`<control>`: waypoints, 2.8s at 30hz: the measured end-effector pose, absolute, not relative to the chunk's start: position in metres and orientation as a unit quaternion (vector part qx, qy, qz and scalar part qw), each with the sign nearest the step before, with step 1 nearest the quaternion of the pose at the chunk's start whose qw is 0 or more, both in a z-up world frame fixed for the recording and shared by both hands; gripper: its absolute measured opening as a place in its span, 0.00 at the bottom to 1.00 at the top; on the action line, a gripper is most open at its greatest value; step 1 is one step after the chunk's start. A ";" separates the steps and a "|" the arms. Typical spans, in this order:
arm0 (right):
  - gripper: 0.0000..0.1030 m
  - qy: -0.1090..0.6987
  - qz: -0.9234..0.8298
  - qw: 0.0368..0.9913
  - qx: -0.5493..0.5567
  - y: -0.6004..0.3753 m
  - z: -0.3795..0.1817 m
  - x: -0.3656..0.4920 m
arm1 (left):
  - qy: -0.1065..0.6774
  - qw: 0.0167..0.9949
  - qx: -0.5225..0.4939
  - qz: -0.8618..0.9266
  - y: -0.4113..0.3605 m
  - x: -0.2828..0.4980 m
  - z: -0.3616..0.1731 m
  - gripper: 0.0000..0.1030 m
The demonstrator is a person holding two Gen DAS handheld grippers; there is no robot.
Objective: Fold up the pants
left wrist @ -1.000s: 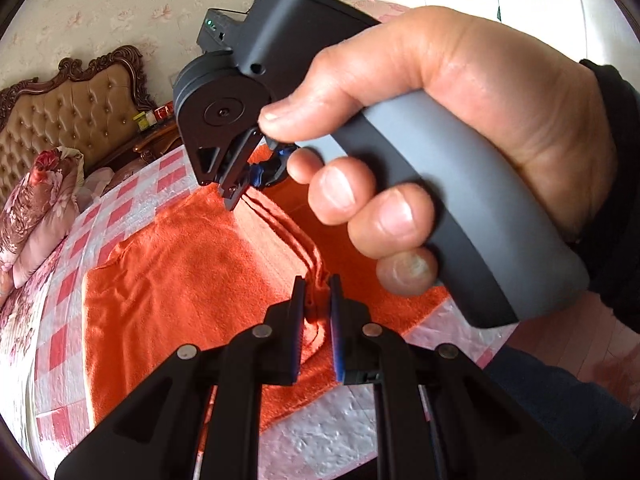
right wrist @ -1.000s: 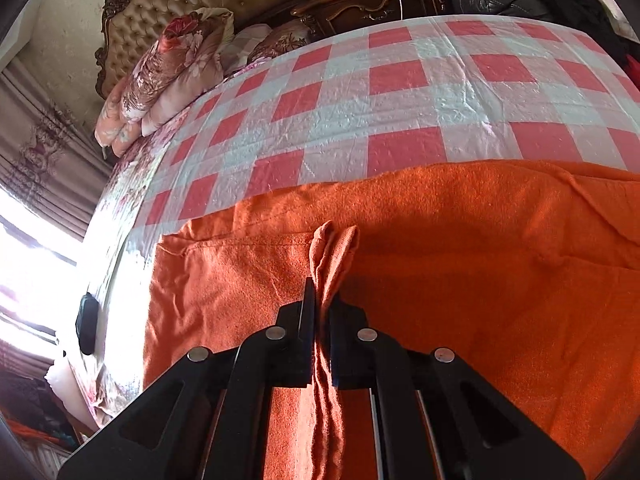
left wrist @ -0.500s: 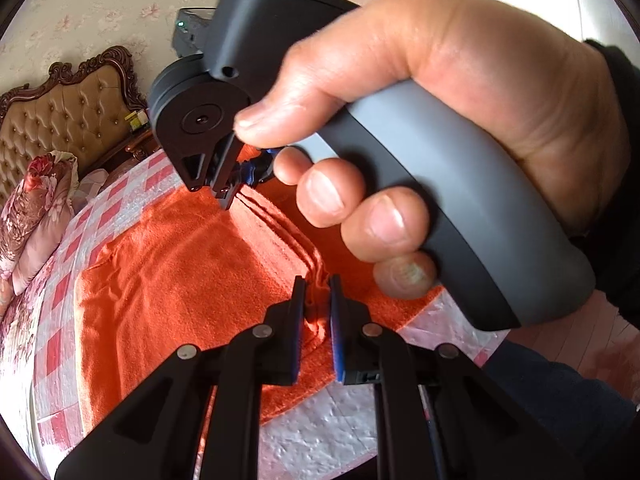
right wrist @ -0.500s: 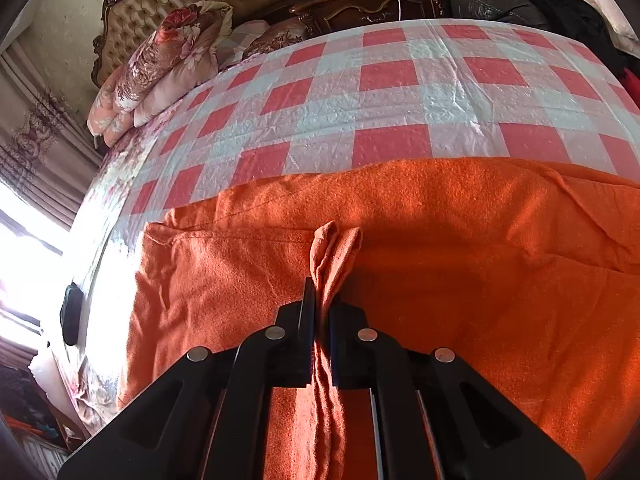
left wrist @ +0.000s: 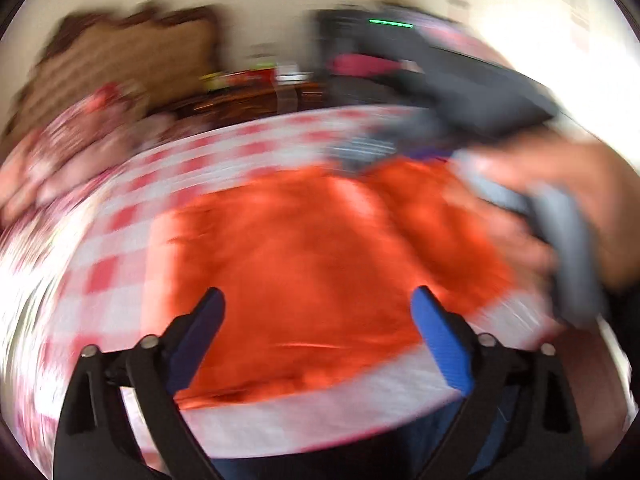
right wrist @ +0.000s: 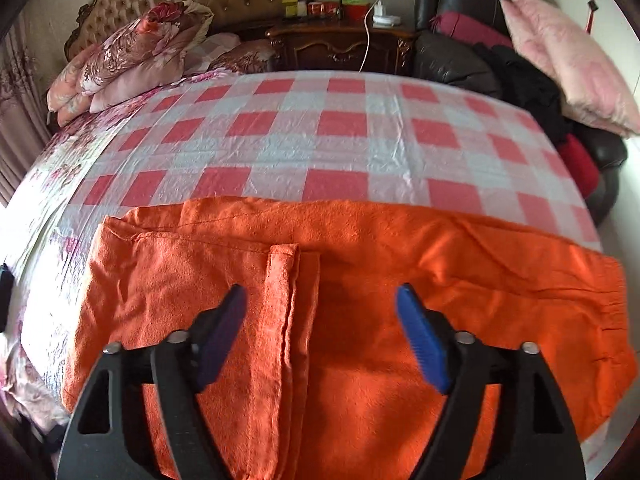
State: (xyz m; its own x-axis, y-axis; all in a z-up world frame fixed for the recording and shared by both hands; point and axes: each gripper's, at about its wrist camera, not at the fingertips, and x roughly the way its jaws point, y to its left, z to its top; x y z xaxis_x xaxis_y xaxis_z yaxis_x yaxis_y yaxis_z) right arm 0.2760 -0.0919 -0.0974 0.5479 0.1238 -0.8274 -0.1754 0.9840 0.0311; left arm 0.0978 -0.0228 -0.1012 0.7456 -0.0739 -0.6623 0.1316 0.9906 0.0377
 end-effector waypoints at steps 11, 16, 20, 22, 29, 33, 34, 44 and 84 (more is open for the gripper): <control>0.85 0.477 0.067 0.874 -0.071 -0.062 -0.092 0.248 | 0.428 0.899 0.012 0.089 0.059 0.134 -0.120 0.98; 0.85 0.478 0.046 0.874 -0.071 -0.054 -0.097 0.240 | 0.427 0.903 0.020 0.044 0.069 0.134 -0.127 0.98; 0.85 0.470 0.038 0.874 -0.119 -0.042 -0.103 0.236 | 0.397 0.917 -0.039 -0.008 0.082 0.125 -0.118 0.98; 0.86 0.473 0.046 0.875 -0.092 -0.045 -0.106 0.233 | 0.389 0.920 -0.036 -0.004 0.083 0.125 -0.117 0.96; 0.85 0.470 0.088 0.872 -0.105 -0.030 -0.122 0.223 | 0.436 0.898 0.054 -0.023 0.058 0.149 -0.146 0.74; 0.86 0.490 0.081 0.863 -0.097 -0.040 -0.138 0.225 | 0.433 0.899 0.061 -0.007 0.077 0.162 -0.147 0.75; 0.86 0.493 0.084 0.861 -0.091 -0.042 -0.139 0.225 | 0.436 0.898 0.060 0.001 0.085 0.170 -0.147 0.77; 0.89 0.505 0.097 0.854 -0.083 -0.046 -0.142 0.230 | 0.445 0.891 0.081 -0.036 0.090 0.243 -0.136 0.74; 0.92 0.478 0.041 0.871 -0.107 -0.050 -0.138 0.285 | 0.427 0.901 0.074 0.022 0.086 0.110 -0.145 0.85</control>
